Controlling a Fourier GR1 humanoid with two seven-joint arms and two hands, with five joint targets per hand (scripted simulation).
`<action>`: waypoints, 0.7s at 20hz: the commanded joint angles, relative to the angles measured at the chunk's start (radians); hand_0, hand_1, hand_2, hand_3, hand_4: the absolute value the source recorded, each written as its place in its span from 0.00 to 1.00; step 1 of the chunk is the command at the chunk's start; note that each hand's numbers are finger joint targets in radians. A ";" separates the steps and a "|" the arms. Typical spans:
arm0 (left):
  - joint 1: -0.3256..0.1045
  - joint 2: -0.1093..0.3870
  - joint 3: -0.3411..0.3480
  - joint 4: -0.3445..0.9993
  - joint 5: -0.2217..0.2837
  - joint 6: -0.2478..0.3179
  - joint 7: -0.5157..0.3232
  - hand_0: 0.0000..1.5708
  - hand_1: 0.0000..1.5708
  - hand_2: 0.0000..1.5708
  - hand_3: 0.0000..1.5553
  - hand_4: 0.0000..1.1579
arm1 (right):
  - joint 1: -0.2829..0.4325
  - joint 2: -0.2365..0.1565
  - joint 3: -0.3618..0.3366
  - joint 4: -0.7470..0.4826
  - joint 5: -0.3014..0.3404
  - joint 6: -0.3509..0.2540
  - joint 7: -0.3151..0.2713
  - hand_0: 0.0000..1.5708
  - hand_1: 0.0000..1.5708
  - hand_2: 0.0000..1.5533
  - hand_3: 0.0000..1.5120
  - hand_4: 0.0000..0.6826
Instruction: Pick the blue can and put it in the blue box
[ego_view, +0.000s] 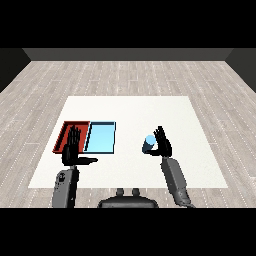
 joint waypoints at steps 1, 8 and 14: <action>-0.048 -0.029 -0.020 0.052 -0.019 0.025 -0.017 0.00 0.00 0.00 0.00 0.00 | -0.107 0.004 0.036 0.139 -0.025 -0.057 -0.057 0.00 0.00 0.00 0.00 0.00; -0.031 0.051 0.064 0.041 0.057 -0.046 0.004 0.00 0.00 0.00 0.00 0.00 | -0.094 0.004 0.013 0.123 -0.029 -0.039 -0.030 0.00 0.00 0.00 0.00 0.00; -0.017 0.018 0.036 -0.035 0.042 -0.002 0.048 0.00 0.00 0.00 0.00 0.00 | -0.094 -0.018 0.023 0.187 -0.018 0.009 -0.054 0.00 0.00 0.00 0.00 0.00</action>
